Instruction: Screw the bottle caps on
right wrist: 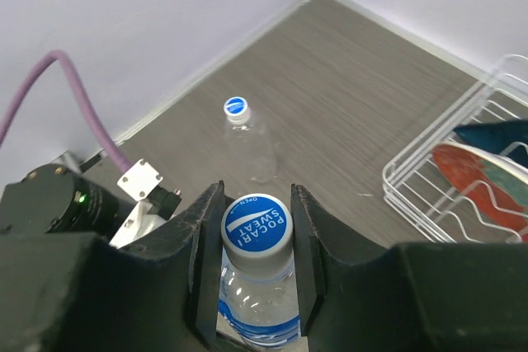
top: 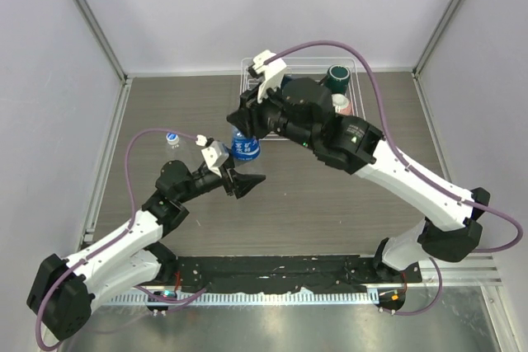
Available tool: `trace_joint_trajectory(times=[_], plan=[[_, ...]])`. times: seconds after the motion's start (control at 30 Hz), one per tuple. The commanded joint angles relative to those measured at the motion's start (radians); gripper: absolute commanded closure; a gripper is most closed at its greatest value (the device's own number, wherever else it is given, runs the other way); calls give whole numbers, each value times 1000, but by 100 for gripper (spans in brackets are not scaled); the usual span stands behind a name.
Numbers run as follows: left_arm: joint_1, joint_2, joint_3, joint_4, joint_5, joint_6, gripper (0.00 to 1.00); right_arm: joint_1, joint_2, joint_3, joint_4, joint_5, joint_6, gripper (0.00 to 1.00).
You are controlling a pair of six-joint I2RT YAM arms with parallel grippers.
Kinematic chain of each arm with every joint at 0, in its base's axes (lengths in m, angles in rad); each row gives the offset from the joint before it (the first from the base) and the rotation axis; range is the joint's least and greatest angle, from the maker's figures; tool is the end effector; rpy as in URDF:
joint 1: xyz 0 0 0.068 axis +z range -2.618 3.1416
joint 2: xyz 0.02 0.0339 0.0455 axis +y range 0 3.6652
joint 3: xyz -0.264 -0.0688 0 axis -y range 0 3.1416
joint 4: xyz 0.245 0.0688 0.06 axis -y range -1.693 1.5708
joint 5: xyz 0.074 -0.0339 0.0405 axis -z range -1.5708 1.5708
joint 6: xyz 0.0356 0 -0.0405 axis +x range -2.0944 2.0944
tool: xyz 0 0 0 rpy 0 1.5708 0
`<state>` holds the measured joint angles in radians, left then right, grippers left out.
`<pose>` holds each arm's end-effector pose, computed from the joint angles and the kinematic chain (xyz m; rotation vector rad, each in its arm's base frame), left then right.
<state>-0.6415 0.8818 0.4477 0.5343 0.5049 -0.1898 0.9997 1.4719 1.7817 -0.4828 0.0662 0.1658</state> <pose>0.1534 -0.1361 0.2792 0.7591 1.3774 -1.0321 0.1733 0.2653 0.4892 -0.6871 1.6758 0.7873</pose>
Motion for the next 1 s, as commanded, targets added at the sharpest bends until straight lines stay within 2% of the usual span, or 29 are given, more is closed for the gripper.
trace_joint_trajectory(times=[0.0, 0.03, 0.07, 0.1, 0.2, 0.37, 0.43, 0.5, 0.53, 0.63, 0.7, 0.73, 0.77, 0.8, 0.87, 0.9, 0.93, 0.97], plan=[[-9, -14, -6, 138, -23, 95, 100, 89, 22, 4, 1, 441, 28, 99], [-9, -15, -7, 138, -29, 95, 100, 100, 18, 5, 4, 428, 28, 95], [-9, -15, -10, 139, -34, 96, 100, 100, 11, -1, 9, 410, 26, 71], [-9, -17, -10, 141, -35, 95, 100, 100, 2, -8, 30, 387, 21, 61], [-7, -21, -14, 138, -39, 95, 100, 99, -44, -54, 84, 316, 5, 52], [-6, -24, -17, 138, -32, 92, 100, 99, -78, -87, 115, 281, -5, 46], [-6, -24, -17, 139, -28, 90, 100, 97, -81, -91, 121, 271, -11, 47], [-6, -24, -17, 138, -25, 89, 100, 99, -82, -94, 130, 258, -14, 53], [-6, -24, -18, 138, -28, 89, 100, 99, -82, -94, 133, 254, -15, 66], [-6, -32, -20, 136, -39, 89, 100, 99, -87, -105, 142, 231, -17, 87], [-6, -37, -21, 128, -46, 87, 99, 99, -88, -111, 144, 221, -20, 92], [-6, -38, -21, 125, -63, 85, 94, 99, -91, -125, 144, 215, -23, 94], [-6, -41, -23, 121, -75, 85, 84, 99, -93, -133, 148, 215, -29, 96], [-6, -52, -26, 119, -94, 87, 59, 99, -97, -143, 154, 208, -35, 97], [-6, -70, -35, 116, -140, 98, 32, 99, -111, -183, 179, 207, -61, 99], [-6, -105, -43, 106, -156, 102, 8, 99, -114, -195, 187, 213, -72, 99], [-6, -127, -46, 89, -166, 114, 1, 99, -116, -217, 193, 225, -84, 99], [-6, -157, -47, 43, -180, 142, 0, 99, -117, -229, 207, 233, -95, 99]])
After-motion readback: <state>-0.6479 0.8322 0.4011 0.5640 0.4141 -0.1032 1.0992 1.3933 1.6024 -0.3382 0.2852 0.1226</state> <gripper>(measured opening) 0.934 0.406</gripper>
